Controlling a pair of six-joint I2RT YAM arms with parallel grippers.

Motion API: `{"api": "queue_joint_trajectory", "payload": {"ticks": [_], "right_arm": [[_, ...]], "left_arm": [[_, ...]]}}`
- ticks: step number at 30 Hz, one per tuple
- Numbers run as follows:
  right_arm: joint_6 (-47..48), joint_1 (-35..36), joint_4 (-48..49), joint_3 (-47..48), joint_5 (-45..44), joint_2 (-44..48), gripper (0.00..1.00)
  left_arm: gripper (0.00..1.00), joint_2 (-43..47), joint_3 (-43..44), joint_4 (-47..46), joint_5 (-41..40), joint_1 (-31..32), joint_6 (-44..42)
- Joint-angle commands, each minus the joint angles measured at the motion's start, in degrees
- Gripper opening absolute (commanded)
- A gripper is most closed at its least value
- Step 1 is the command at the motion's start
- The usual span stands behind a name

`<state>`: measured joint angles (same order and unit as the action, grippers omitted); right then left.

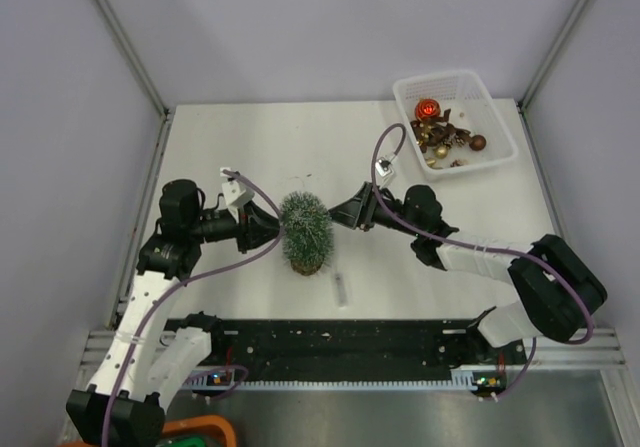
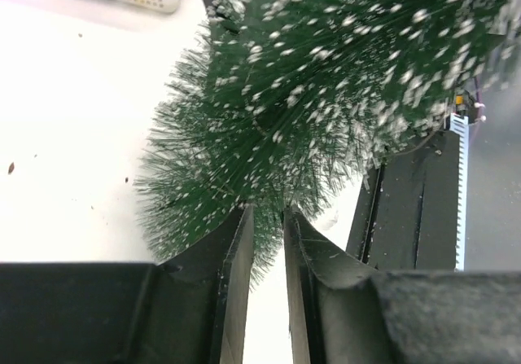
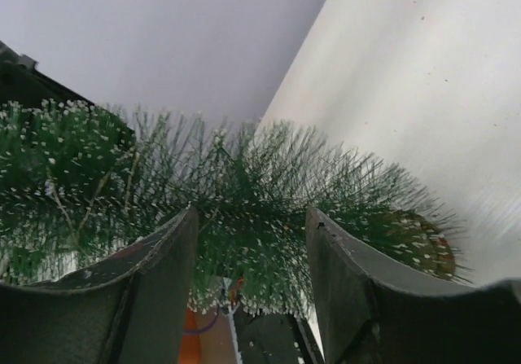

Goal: Decorate the small christmas tree

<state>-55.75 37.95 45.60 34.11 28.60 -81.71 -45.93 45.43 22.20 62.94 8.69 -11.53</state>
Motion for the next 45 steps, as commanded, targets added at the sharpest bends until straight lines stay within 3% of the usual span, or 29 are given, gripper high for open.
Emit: {"api": "queue_joint_trajectory", "payload": {"ticks": [1, 7, 11, 14, 23, 28, 33, 38, 41, 45], "right_arm": [[-1.8, 1.9, 6.4, 0.5, -0.1, 1.9, 0.52], [-2.0, 5.5, 8.1, 1.5, -2.8, -0.4, 0.38], [-1.4, 6.9, 8.1, 0.3, -5.9, 0.1, 0.19], [0.4, 7.2, 5.6, -0.8, -8.9, 2.9, 0.00], [15.4, 14.3, -15.4, -0.4, -28.4, 17.2, 0.00], [16.9, 19.2, -21.8, -0.6, -41.9, 20.6, 0.00], [13.8, 20.4, -25.1, -2.7, -52.2, 22.6, 0.00], [12.0, 22.9, -28.7, -3.3, -61.9, 24.5, 0.00], [12.1, 25.1, -30.0, -2.6, -66.0, 24.7, 0.00], [14.0, 29.0, -30.9, 0.2, -69.9, 22.4, 0.00]], "left_arm": [[0.30, 2.6, -2.1, -3.5, -5.4, 0.2, 2.7], [0.33, 5.1, -5.1, -3.6, -11.0, 0.3, 3.6], [0.33, 6.9, -7.3, -3.7, -15.9, 0.3, 3.9], [0.32, 7.7, -8.9, -4.9, -19.7, 0.3, 4.1], [0.23, 2.5, -10.2, -14.6, -23.4, 0.3, 10.3], [0.24, -0.5, -9.4, -18.0, -23.5, 0.3, 13.7], [0.34, 2.5, -7.5, -8.9, -23.8, 0.1, 7.9], [0.61, 10.2, -9.5, -3.7, -17.2, -0.5, 5.5], [0.84, 13.9, -11.3, -5.7, -10.0, -0.5, 6.7], [0.90, 16.6, -14.6, -16.8, -4.1, 0.2, 14.3]]}}
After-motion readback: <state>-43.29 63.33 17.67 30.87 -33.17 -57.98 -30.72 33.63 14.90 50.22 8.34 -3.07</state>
